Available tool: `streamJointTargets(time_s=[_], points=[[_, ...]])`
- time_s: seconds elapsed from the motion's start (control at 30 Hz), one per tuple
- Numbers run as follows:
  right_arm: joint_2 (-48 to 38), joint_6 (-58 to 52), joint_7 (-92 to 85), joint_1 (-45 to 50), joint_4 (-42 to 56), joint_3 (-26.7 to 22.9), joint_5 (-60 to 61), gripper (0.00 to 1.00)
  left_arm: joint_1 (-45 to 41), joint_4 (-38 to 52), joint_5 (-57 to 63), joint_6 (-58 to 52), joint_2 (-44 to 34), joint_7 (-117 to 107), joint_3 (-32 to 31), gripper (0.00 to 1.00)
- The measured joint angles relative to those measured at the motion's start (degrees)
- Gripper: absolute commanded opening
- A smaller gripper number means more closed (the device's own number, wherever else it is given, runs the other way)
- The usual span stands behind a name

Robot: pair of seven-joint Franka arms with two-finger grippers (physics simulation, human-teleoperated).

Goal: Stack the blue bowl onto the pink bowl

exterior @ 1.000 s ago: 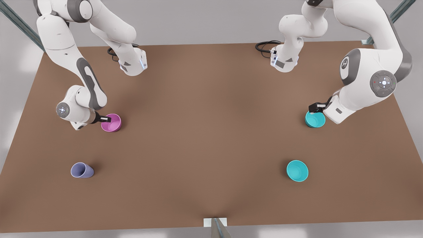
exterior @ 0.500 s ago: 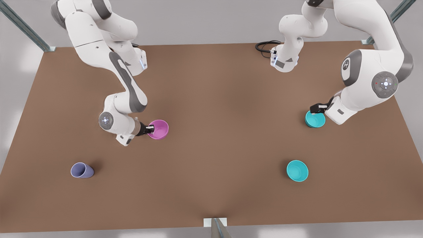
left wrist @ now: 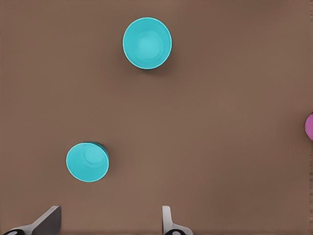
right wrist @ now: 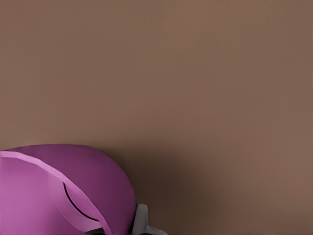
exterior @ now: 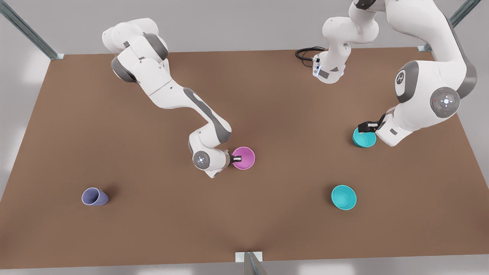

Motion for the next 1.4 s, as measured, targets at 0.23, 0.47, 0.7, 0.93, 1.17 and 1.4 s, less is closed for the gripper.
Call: streamJointTargets(time_s=[0.23,0.47,0.7,0.93,1.17,1.4], points=[[-1.3,-1.6,8.7,-2.2,1.8,0.1,-0.5,1.0,0.9,-1.2,0.0,0.4,1.8,1.1,2.9,1.0],[-9.8,-21.1,8.7,-22.0,5.1,0.0,-6.9,1.0,2.0,-20.1,-3.2,11.0,1.8,10.6,16.8,1.0],[-30.9,-38.8,-2.6,-31.6,11.0,0.5,-20.1,1.0,3.8,-33.9,-6.5,25.9,4.3,23.4,20.0,1.0],[-47.2,-50.0,-10.8,-21.3,2.1,-4.6,-22.2,1.0,4.6,-37.5,-10.1,34.5,9.3,33.4,20.1,1.0],[-44.3,-52.0,-16.5,-25.9,0.0,-5.7,-24.0,1.0,4.6,-37.5,-12.8,38.6,14.5,40.2,20.1,0.64],[-45.2,-49.4,-20.3,-25.0,-0.4,-5.8,-24.7,1.0,4.5,-37.4,-17.0,39.8,14.8,44.7,20.0,0.21]])
